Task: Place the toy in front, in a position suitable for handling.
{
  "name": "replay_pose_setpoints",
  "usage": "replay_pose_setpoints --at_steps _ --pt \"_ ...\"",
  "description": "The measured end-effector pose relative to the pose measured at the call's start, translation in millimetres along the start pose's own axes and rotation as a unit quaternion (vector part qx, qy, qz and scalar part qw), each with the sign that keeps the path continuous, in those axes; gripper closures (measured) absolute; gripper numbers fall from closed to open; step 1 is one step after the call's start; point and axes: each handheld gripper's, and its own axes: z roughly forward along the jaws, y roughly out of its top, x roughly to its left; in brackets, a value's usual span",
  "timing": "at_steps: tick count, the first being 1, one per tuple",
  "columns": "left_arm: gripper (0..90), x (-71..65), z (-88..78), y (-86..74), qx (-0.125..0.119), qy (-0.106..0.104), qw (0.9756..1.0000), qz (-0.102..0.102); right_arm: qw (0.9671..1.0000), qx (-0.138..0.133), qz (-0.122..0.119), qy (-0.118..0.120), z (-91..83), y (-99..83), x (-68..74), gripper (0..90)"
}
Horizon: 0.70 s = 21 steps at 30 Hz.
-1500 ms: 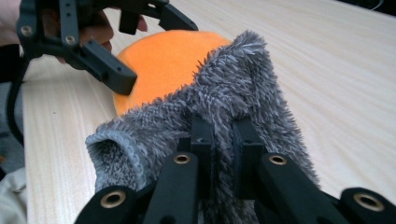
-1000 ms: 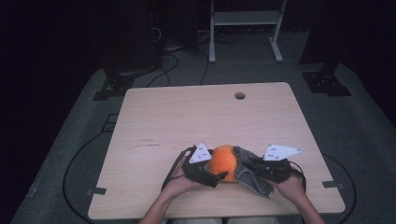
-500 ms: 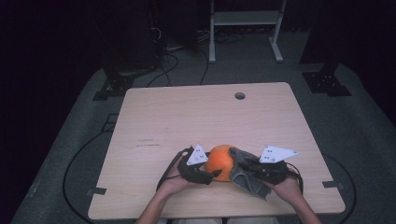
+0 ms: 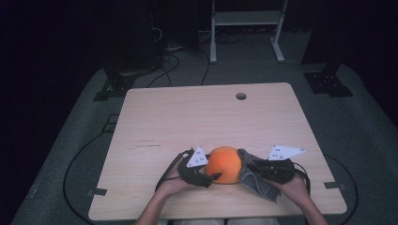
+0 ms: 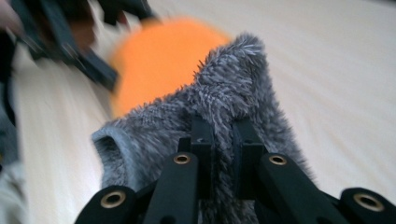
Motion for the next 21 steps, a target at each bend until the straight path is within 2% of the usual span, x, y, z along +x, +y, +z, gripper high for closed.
replay_pose_setpoints --at_steps 2,4,5,6,8,9,10,11,13,14,15,16,17,18,19,21 --pt "25.8 -0.4 -0.2 0.4 0.003 0.0 1.0 -0.001 0.9995 0.017 0.023 -0.012 -2.5 -6.2 -10.9 81.1" --pt "25.7 0.5 -0.7 -0.1 0.006 -0.001 1.0 0.0 0.9996 0.01 0.025 -0.011 -5.9 -6.1 -10.9 81.1" --pt "25.7 0.5 0.2 -0.8 0.002 -0.002 1.0 -0.005 0.9989 -0.033 0.02 0.026 -13.2 0.7 -2.5 81.1" --pt "25.7 0.5 0.2 -0.8 0.002 -0.002 1.0 -0.005 0.9989 -0.033 0.02 0.026 -13.2 0.7 -2.5 81.1" --pt "25.7 -0.1 0.8 -1.6 0.001 -0.002 1.0 -0.007 0.9984 -0.034 0.007 0.045 -10.3 4.8 3.2 81.0" --pt "25.7 -0.7 0.9 -2.0 0.002 -0.001 1.0 -0.007 0.9981 -0.028 0.009 0.054 -5.7 2.6 3.1 81.1" --pt "25.7 -1.3 1.0 -1.7 0.002 -0.001 1.0 -0.008 0.9973 -0.026 0.027 0.063 -0.5 -3.5 -1.6 81.1" --pt "25.6 -1.8 1.3 -1.0 0.001 0.001 0.9999 -0.01 0.9971 -0.02 0.04 0.062 1.3 -7.7 -6.5 81.1" --pt "25.3 -1.7 1.4 0.8 0.003 0.001 0.9999 -0.011 0.9991 -0.001 0.037 0.021 -1.1 -9.6 -10.6 81.1" --pt "25.3 -1.4 1.2 0.8 0.005 0.001 0.9999 -0.011 0.9992 -0.007 0.038 0.012 -4.8 -8.8 -10.3 81.2" --pt "25.2 -1.4 1.2 0.4 0.004 0.001 0.9999 -0.012 0.9991 -0.018 0.035 0.018 -7.5 -6.5 -7.0 81.2" --pt "24.1 -0.6 0.5 0.1 0.001 -0.006 0.9999 -0.016 0.9988 -0.032 0.015 0.035 -7.7 -1.0 1.8 81.1" --pt "21.8 -0.6 0.5 0.1 0.001 -0.006 0.9999 -0.016 0.9992 -0.024 0.003 0.032 -4.4 1.2 5.3 81.1" --pt "21.8 1.0 -0.7 0.3 -0.005 -0.014 0.9995 -0.027 0.9992 -0.024 0.003 0.032 -4.4 1.2 5.3 81.1" --pt "18.7 4.9 -3.3 1.2 -0.016 -0.026 0.9985 -0.046 0.9996 -0.014 -0.004 0.026 -0.9 1.0 6.3 81.1" --pt "12.8 11.4 -6.6 2.2 -0.029 -0.024 0.996 -0.081 0.9998 -0.005 0.003 0.02 0.0 -2.8 0.9 81.1"
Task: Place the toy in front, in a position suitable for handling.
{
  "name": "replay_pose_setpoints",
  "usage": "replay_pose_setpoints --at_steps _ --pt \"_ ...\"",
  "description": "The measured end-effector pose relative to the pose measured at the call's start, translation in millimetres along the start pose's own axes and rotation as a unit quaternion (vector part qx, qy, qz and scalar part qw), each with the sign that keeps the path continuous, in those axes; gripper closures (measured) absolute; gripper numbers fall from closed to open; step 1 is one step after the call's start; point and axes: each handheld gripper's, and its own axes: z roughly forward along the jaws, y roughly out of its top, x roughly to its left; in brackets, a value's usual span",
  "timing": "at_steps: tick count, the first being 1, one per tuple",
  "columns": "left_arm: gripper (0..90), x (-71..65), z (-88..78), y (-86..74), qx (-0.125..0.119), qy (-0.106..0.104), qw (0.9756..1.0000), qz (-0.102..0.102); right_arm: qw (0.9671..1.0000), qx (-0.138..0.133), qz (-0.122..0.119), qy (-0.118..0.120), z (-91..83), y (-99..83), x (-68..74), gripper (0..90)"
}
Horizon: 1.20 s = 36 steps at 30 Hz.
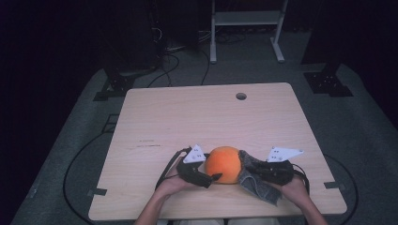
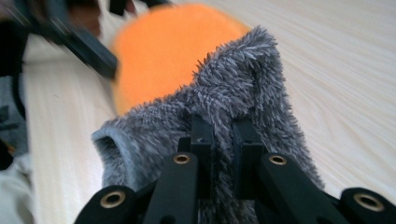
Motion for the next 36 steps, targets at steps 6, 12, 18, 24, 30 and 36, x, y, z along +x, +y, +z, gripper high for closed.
replay_pose_setpoints --at_steps 6,12,18,24,30,36 --pt "26.2 -1.3 8.5 -2.4 0.002 -0.003 0.9999 -0.011 0.9982 -0.057 -0.019 -0.005 -16.4 10.9 6.7 81.1" --pt "38.3 -27.1 -1.3 15.9 -0.025 0.055 0.9932 0.099 0.9964 -0.044 -0.072 -0.007 -2.9 33.0 31.0 81.1" --pt "25.9 -17.7 5.6 12.1 -0.028 0.054 0.9973 0.042 0.9975 -0.034 -0.053 -0.032 -1.5 19.2 24.9 81.3" --pt "32.7 -29.9 3.5 12.9 -0.025 0.048 0.9914 0.119 0.9961 -0.045 -0.068 -0.033 -3.2 33.7 25.3 81.3" --pt "19.2 1.1 3.1 10.3 -0.023 0.005 0.9985 -0.05 0.9976 -0.016 -0.054 -0.041 1.3 16.9 20.6 81.3" --pt "36.9 -33.2 4.2 18.1 -0.024 0.034 0.9887 0.144 0.9933 -0.043 -0.106 -0.018 -9.0 49.3 44.4 81.2"
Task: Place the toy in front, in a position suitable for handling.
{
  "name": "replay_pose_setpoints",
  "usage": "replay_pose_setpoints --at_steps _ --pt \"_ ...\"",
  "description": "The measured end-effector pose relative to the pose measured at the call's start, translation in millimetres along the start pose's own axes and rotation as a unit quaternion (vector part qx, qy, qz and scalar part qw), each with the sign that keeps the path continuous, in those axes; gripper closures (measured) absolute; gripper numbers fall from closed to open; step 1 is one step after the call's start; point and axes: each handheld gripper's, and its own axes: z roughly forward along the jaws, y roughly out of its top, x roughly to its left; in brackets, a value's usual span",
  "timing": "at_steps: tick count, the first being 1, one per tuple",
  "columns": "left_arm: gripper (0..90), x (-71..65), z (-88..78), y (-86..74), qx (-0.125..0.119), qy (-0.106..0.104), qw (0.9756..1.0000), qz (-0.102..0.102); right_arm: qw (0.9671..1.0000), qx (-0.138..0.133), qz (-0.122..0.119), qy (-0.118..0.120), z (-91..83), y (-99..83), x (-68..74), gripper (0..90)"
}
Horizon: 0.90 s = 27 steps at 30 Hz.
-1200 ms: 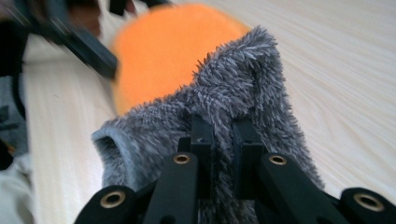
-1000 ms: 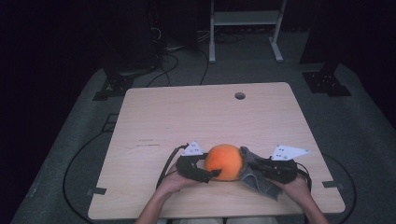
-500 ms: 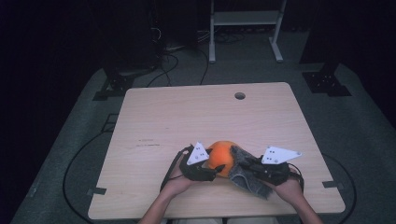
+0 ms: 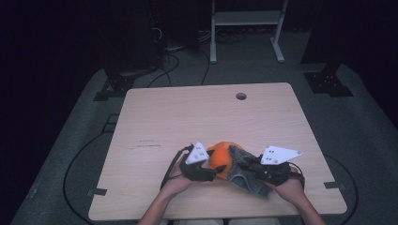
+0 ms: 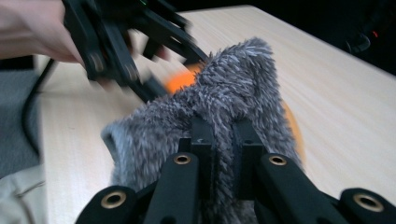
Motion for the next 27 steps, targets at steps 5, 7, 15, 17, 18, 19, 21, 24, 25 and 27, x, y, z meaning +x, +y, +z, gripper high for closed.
replay_pose_setpoints --at_steps 5,7,15,17,18,19,21,24,25,27 --pt "15.1 7.0 2.5 -1.9 -0.007 -0.017 0.9973 -0.072 0.999 0.012 0.036 0.026 11.1 -17.3 -4.2 81.3" --pt "14.5 8.6 3.9 -2.2 -0.005 -0.018 0.9968 -0.077 0.9991 0.012 0.033 0.025 10.7 -17.1 -3.8 81.3" --pt "17.9 14.1 -3.4 -6.1 -0.001 -0.027 0.9973 -0.068 0.9982 0.02 0.057 0.009 9.9 -26.6 -13.2 81.3" --pt "16.3 17.7 -7.0 0.0 -0.037 -0.011 0.9951 -0.091 0.9985 0.02 0.047 0.016 11.8 -23.6 -8.7 81.3" --pt "22.2 17.4 -6.3 1.1 -0.028 -0.002 0.9961 -0.084 0.9989 0.016 0.034 0.027 16.5 -20.0 -2.7 81.3" --pt "26.4 16.3 -4.3 -0.8 -0.006 0.006 0.9978 -0.066 0.9991 0.017 0.033 0.021 17.4 -19.6 -2.5 81.2" --pt "31.7 17.6 -2.5 -12.4 0.016 -0.007 0.9981 -0.06 0.9988 0.019 0.039 0.022 17.4 -21.2 -6.0 81.2" --pt "33.7 24.6 -7.1 -17.8 0.024 -0.012 0.9967 -0.077 0.9968 0.037 0.071 -0.008 15.6 -34.9 -18.1 81.3" --pt "29.1 24.4 -8.0 -15.9 0.014 -0.01 0.9969 -0.077 0.9961 0.029 0.084 -0.005 14.7 -37.2 -19.3 81.3" --pt "16.2 23.9 -6.4 -9.9 0.005 -0.005 0.9965 -0.083 0.9976 0.023 0.064 -0.008 14.0 -30.7 -12.5 81.3"
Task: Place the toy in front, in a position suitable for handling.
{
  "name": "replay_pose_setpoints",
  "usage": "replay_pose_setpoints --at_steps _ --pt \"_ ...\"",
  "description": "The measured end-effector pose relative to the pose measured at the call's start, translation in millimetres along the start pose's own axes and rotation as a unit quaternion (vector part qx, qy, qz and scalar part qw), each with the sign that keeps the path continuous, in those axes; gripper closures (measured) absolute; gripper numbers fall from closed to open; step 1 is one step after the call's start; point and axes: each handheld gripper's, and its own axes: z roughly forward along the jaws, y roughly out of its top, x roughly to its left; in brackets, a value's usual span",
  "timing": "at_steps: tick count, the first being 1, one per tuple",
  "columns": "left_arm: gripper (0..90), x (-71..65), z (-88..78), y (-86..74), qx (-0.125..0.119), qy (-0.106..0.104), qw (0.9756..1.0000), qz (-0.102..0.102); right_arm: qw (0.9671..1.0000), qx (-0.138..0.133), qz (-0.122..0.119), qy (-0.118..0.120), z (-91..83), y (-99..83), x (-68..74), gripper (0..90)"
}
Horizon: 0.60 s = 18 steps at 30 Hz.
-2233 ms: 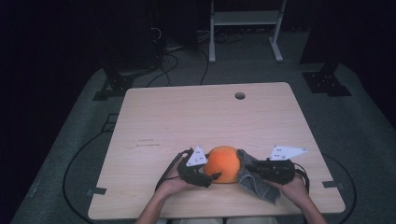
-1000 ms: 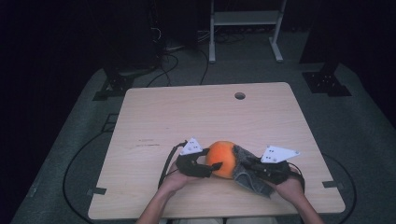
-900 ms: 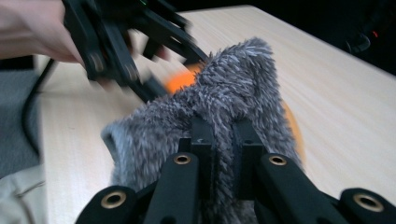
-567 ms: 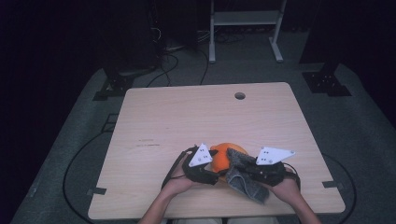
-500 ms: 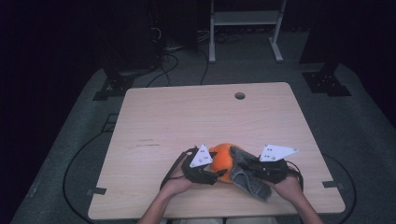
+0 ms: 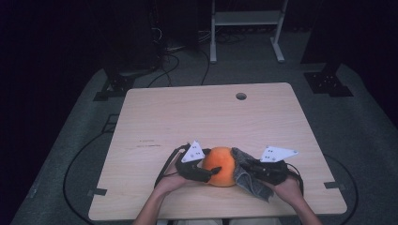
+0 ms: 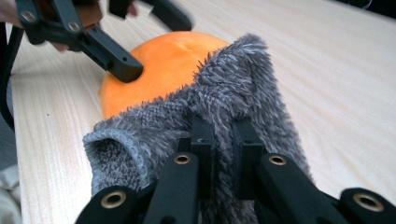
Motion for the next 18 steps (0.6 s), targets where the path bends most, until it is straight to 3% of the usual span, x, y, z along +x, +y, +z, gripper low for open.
replay_pose_setpoints --at_steps 1,3,5,7,8,10,12,13,14,15,16,18 --pt "16.1 -1.3 3.7 -0.3 0.019 0.004 0.9998 0.002 0.9999 -0.008 -0.003 0.008 0.0 1.7 2.0 81.3" --pt "22.0 -1.0 6.1 -6.3 0.025 0.004 0.9996 0.01 0.9999 -0.002 0.0 0.013 3.6 0.5 1.5 81.2" --pt "26.1 0.6 5.0 -9.1 0.027 0.001 0.9996 0.007 0.9994 0.007 0.027 0.02 6.2 -10.1 -9.4 81.2" --pt "27.3 3.1 3.2 -11.1 0.035 -0.001 0.9994 0.005 0.9985 0.042 0.034 -0.009 6.3 -18.6 -18.0 81.2" --pt "27.6 4.3 2.3 -11.9 0.039 -0.003 0.9992 0.008 0.9965 0.063 0.051 -0.019 5.4 -24.8 -24.0 81.2" --pt "27.8 6.4 0.3 -13.9 0.045 -0.005 0.999 0.002 0.9967 0.058 0.053 -0.021 3.0 -24.9 -24.2 81.2" --pt "27.8 7.8 -1.5 -15.4 0.045 -0.008 0.9989 0.002 0.9987 0.017 0.049 -0.001 -3.1 -15.9 -18.5 81.2" --pt "27.2 8.1 -2.0 -15.8 0.043 -0.008 0.9991 -0.001 0.9991 0.007 0.041 0.005 -3.3 -11.6 -15.2 81.1" --pt "15.8 9.0 -2.0 -15.4 0.04 -0.01 0.9991 -0.008 0.999 0.012 0.039 0.02 1.0 -10.9 -13.0 81.1" --pt "15.8 10.6 -1.0 -14.3 0.04 -0.007 0.9989 -0.024 0.999 0.012 0.039 0.02 1.0 -10.9 -13.0 81.1" --pt "7.7 12.0 1.4 -13.9 0.044 -0.007 0.9982 -0.039 0.9985 0.027 0.042 0.021 5.0 -14.3 -14.3 81.1" --pt "8.6 10.7 8.1 -15.8 0.044 -0.022 0.9978 -0.044 0.997 0.039 0.064 0.02 6.4 -20.9 -21.6 81.1"
